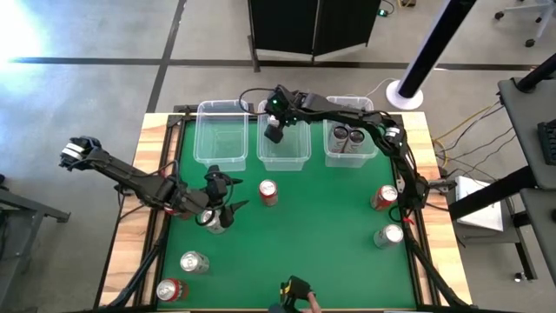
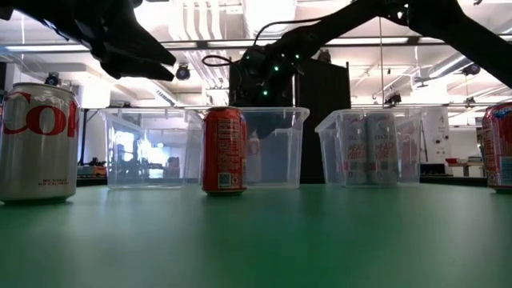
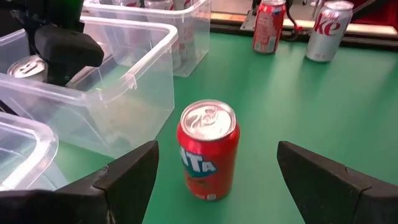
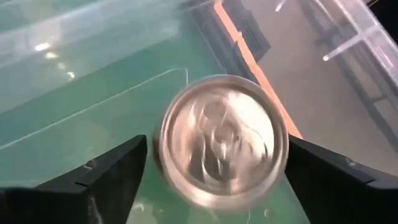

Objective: Sort soda cans
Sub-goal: Put the top middle red-silver soda can into the middle transparent bin, then put the top right red-silver soda can into the middle transparent bin

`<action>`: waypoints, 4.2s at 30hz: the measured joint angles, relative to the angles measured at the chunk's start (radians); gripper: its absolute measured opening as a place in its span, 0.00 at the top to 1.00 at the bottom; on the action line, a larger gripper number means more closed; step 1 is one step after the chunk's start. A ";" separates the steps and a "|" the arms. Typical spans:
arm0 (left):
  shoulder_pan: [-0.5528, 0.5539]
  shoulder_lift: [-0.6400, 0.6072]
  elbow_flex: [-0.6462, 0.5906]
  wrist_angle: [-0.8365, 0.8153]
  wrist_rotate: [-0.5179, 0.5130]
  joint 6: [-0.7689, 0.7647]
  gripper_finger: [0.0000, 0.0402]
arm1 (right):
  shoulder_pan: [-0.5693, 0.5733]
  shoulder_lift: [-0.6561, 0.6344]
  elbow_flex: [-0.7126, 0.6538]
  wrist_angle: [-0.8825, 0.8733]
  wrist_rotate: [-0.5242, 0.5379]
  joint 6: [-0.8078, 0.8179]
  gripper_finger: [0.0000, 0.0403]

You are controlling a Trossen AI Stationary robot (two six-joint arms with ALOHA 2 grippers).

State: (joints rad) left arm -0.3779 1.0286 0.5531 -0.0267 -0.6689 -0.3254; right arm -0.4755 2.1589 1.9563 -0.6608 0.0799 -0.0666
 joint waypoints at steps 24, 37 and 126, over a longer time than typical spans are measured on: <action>0.000 0.002 0.001 0.265 -0.022 0.189 0.22 | 0.653 -0.600 -0.220 -0.635 0.183 0.616 0.02; 0.000 0.002 0.001 0.327 -0.021 0.213 0.22 | 1.235 -0.876 -0.706 -0.763 0.038 1.730 0.02; 0.000 0.002 -0.001 0.197 -0.020 0.107 0.22 | 0.057 -0.005 0.346 -0.708 0.069 0.101 0.27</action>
State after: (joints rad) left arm -0.3776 1.0302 0.5518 0.1705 -0.6886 -0.2188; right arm -0.4184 2.1535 2.3028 -1.3687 0.1490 0.0349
